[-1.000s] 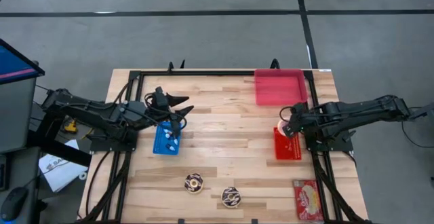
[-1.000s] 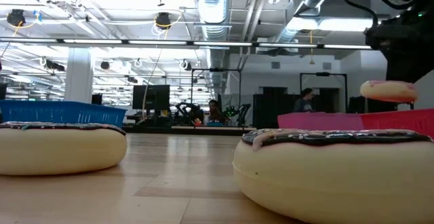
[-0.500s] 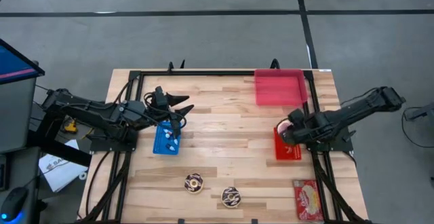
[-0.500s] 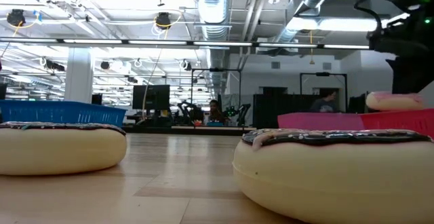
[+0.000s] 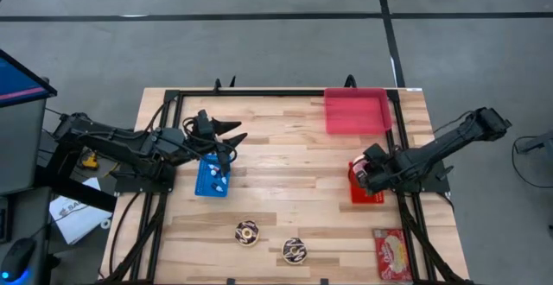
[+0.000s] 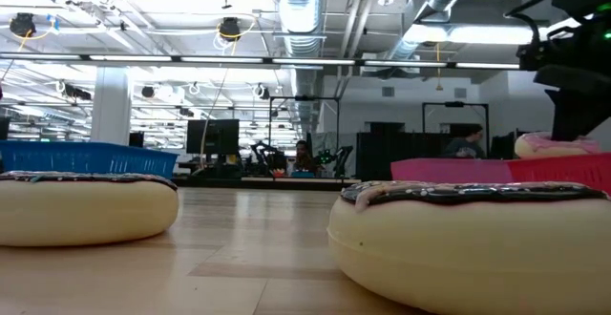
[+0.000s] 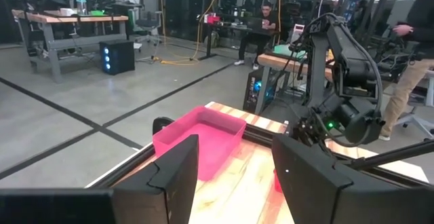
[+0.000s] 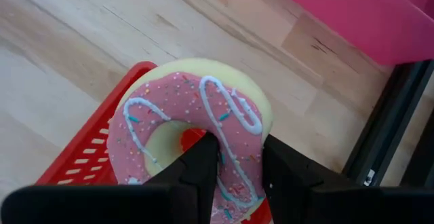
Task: Pick & Place Food Item
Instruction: Put the pink donut into the red bin, then put the black donut into the red bin
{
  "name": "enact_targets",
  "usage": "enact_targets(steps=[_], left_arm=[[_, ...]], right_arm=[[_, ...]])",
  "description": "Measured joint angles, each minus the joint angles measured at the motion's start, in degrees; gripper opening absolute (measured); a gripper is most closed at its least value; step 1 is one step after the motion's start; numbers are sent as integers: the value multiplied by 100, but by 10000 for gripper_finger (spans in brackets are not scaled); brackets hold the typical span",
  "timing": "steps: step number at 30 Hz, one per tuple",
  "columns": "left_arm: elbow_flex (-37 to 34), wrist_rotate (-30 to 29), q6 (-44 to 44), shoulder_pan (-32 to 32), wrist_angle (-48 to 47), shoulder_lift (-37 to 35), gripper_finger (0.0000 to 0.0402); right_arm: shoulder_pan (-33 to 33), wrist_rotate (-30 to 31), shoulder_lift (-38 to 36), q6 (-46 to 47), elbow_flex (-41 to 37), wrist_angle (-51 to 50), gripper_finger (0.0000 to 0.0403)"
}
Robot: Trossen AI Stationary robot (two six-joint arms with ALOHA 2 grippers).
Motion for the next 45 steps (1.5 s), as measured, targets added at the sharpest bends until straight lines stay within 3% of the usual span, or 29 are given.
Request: enact_targets(steps=[18,30,40,45], left_arm=[[0,-4,6,-15,0,0,182],[0,-26,6,-107,0,0,182],[0,-22,6,-105,2,0,182],[0,-20,6,-105,0,0,182]], right_arm=[[256,-238,2,-156,0,80,141],[250,-563,2,-236,79,60,193],[151,-320,2,-262,340,-28,189],[151,37,0,-622,581,754,187]])
